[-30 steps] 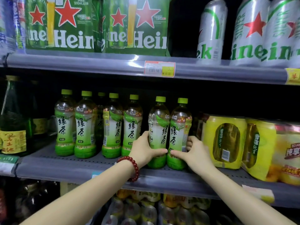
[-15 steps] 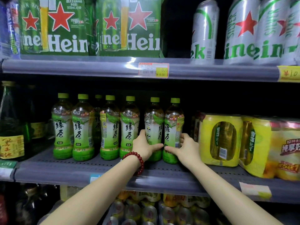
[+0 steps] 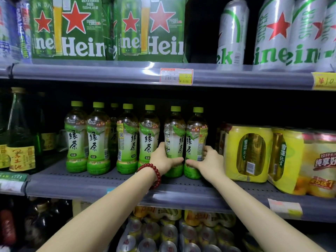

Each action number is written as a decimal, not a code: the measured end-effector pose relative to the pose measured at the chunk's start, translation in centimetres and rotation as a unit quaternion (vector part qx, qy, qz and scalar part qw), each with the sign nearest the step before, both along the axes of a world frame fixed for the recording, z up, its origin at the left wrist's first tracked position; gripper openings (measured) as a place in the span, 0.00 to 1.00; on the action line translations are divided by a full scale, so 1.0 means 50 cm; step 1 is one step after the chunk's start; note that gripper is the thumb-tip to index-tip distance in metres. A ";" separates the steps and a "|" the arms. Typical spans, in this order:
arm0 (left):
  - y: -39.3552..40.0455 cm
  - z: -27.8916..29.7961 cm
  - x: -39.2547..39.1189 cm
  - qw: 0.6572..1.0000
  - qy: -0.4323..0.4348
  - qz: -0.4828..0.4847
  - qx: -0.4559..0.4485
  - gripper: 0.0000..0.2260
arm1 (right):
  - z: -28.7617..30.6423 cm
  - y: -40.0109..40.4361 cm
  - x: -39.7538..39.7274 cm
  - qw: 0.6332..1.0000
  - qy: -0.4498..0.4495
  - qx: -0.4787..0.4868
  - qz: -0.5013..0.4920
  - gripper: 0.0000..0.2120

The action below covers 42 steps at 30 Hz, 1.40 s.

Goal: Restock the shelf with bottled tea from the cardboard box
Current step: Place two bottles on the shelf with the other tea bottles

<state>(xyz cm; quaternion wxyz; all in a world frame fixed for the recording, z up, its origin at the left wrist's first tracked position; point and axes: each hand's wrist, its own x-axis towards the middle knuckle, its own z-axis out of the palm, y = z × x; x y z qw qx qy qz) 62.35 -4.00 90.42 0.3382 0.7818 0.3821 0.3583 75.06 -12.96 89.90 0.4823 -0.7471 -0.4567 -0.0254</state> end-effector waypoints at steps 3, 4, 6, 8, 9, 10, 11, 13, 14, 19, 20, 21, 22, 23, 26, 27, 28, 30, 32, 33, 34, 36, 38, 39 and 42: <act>-0.004 -0.003 0.002 1.000 0.002 0.006 0.004 0.40 | 0.002 -0.005 -0.002 1.000 -0.003 -0.008 0.006 0.33; -0.006 -0.003 0.001 1.000 0.006 0.008 0.005 0.41 | 0.003 -0.007 -0.003 1.000 -0.005 -0.013 0.006 0.33; -0.008 -0.001 -0.002 1.000 0.021 0.010 0.009 0.40 | 0.008 -0.010 -0.006 0.999 -0.012 -0.030 0.005 0.32; -0.010 0.002 -0.007 0.999 0.042 0.009 0.013 0.39 | 0.013 -0.015 -0.010 0.998 -0.017 -0.058 0.006 0.31; -0.013 0.005 -0.011 0.999 0.052 0.007 0.013 0.38 | 0.015 -0.017 -0.012 0.997 -0.022 -0.075 0.003 0.30; -0.014 0.007 -0.015 0.998 0.062 0.007 0.016 0.37 | 0.018 -0.020 -0.014 0.995 -0.029 -0.095 -0.001 0.29; -0.016 0.009 -0.019 0.997 0.075 0.007 0.024 0.35 | 0.021 -0.024 -0.017 0.993 -0.035 -0.115 -0.004 0.28; -0.019 0.013 -0.032 0.993 0.105 0.009 0.051 0.32 | 0.026 -0.036 -0.026 0.987 -0.040 -0.154 -0.003 0.25; -0.020 0.015 -0.040 0.991 0.114 0.007 0.064 0.31 | 0.028 -0.044 -0.032 0.984 -0.043 -0.171 0.000 0.23; -0.019 0.029 -0.097 0.986 0.120 -0.003 0.113 0.21 | 0.035 -0.073 -0.076 0.979 -0.079 -0.188 0.009 0.16; -0.019 0.032 -0.111 0.985 0.116 -0.002 0.125 0.19 | 0.039 -0.077 -0.089 0.977 -0.093 -0.191 0.014 0.18; -0.019 0.036 -0.126 0.984 0.114 0.001 0.135 0.17 | 0.043 -0.078 -0.102 0.975 -0.104 -0.194 0.024 0.19; -0.018 0.040 -0.144 0.983 0.115 0.006 0.144 0.16 | 0.048 -0.077 -0.118 0.973 -0.112 -0.197 0.036 0.19; -0.015 0.043 -0.164 0.981 0.117 0.014 0.152 0.14 | 0.053 -0.075 -0.137 0.971 -0.119 -0.199 0.051 0.19; -0.001 0.048 -0.238 0.977 0.121 0.051 0.170 0.13 | 0.064 -0.053 -0.199 0.967 -0.137 -0.190 0.099 0.18; 0.004 0.049 -0.268 0.973 0.123 0.071 0.179 0.12 | 0.065 -0.040 -0.222 0.965 -0.141 -0.185 0.118 0.18; 0.009 0.047 -0.300 0.970 0.127 0.091 0.186 0.12 | 0.065 -0.025 -0.247 0.963 -0.145 -0.182 0.137 0.17; 0.015 0.044 -0.369 0.965 0.135 0.125 0.188 0.11 | 0.064 0.007 -0.302 0.957 -0.149 -0.177 0.172 0.18; 0.020 0.038 -0.442 0.960 0.142 0.158 0.180 0.11 | 0.063 0.042 -0.364 0.950 -0.156 -0.169 0.211 0.19; 0.023 0.034 -0.481 0.957 0.149 0.176 0.176 0.11 | 0.061 0.061 -0.397 0.945 -0.160 -0.168 0.230 0.19; 0.028 0.030 -0.521 0.953 0.160 0.194 0.172 0.11 | 0.059 0.080 -0.433 0.939 -0.165 -0.168 0.250 0.18; 0.040 0.019 -0.604 0.941 0.180 0.232 0.167 0.10 | 0.051 0.118 -0.508 0.926 -0.174 -0.173 0.286 0.18; 0.050 0.003 -0.692 0.932 0.191 0.270 0.151 0.11 | 0.040 0.158 -0.588 0.914 -0.183 -0.170 0.320 0.17; 0.053 -0.007 -0.735 0.928 0.196 0.284 0.141 0.10 | 0.032 0.177 -0.628 0.909 -0.185 -0.165 0.336 0.16; 0.069 -0.044 -0.864 0.917 0.223 0.314 0.108 0.10 | 0.001 0.229 -0.748 0.891 -0.184 -0.169 0.380 0.17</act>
